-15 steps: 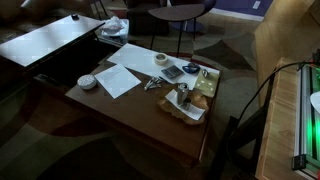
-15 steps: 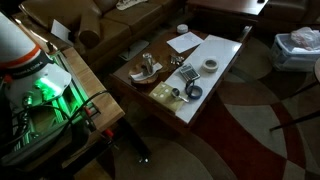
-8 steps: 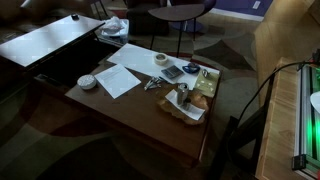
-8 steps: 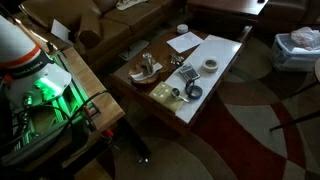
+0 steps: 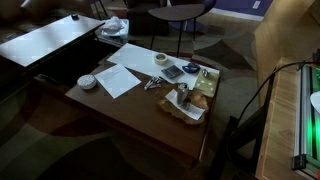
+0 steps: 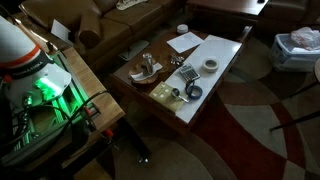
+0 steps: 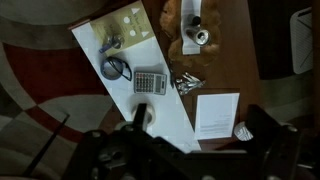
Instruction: Pick up the scoop, then place it on the brown object
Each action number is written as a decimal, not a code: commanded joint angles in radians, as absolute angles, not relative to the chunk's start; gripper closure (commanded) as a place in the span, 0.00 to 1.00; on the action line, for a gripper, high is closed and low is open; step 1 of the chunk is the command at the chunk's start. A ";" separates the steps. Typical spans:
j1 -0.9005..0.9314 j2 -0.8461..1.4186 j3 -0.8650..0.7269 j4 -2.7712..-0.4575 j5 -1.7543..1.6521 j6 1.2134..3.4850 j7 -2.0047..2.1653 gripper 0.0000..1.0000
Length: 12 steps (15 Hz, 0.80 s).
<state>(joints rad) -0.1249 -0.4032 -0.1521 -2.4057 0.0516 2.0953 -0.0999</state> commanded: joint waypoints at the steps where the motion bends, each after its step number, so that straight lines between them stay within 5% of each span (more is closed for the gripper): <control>1: -0.160 -0.199 -0.179 -2.398 0.051 2.156 -0.034 0.00; 7: -0.200 0.179 -0.244 -2.322 0.318 2.199 -0.147 0.00; 8: -0.190 0.043 -0.224 -2.389 0.226 2.206 -0.090 0.00; 12: -0.198 0.086 -0.218 -2.370 0.236 2.214 -0.103 0.00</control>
<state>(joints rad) -0.1852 0.0861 -0.2303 -2.3710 0.2384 2.2155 -0.1046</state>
